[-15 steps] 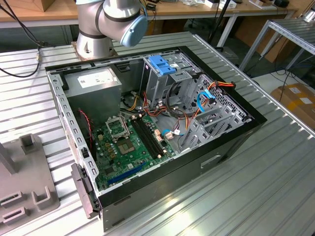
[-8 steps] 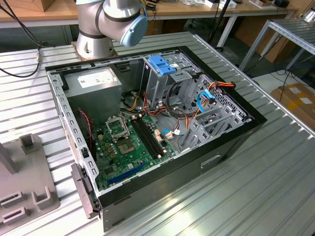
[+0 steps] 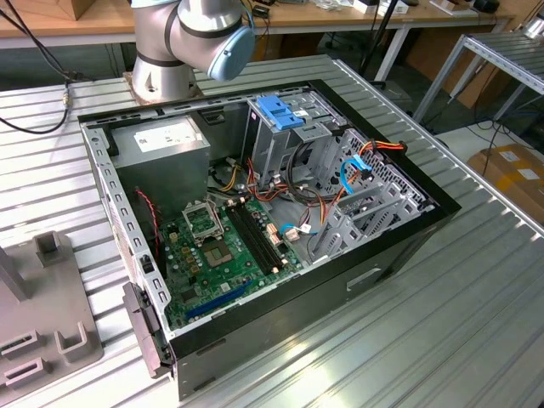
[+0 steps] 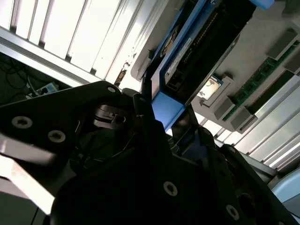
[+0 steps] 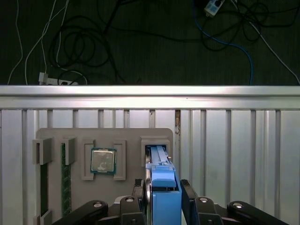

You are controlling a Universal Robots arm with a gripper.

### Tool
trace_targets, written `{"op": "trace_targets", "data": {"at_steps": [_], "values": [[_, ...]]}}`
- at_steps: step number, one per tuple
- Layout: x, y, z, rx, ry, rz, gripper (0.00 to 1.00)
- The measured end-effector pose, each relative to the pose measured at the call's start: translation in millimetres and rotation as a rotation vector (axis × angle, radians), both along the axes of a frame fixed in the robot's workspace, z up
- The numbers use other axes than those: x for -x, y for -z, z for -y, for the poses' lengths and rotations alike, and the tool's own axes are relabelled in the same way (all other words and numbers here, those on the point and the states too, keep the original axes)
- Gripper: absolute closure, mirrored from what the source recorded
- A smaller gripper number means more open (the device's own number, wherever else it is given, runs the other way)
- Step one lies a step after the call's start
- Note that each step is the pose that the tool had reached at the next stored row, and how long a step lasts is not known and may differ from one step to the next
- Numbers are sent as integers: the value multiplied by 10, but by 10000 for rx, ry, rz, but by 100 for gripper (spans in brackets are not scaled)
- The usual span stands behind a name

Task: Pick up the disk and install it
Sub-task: 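Pick up the disk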

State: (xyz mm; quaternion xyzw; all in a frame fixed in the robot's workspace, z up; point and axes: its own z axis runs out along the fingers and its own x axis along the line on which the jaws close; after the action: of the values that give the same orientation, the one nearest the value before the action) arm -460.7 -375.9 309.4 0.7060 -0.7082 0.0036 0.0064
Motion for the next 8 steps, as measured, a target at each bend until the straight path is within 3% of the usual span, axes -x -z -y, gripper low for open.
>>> {"op": "trace_targets", "data": {"at_steps": [8], "values": [[1, 4, 6, 4, 263, -1, 56]]}}
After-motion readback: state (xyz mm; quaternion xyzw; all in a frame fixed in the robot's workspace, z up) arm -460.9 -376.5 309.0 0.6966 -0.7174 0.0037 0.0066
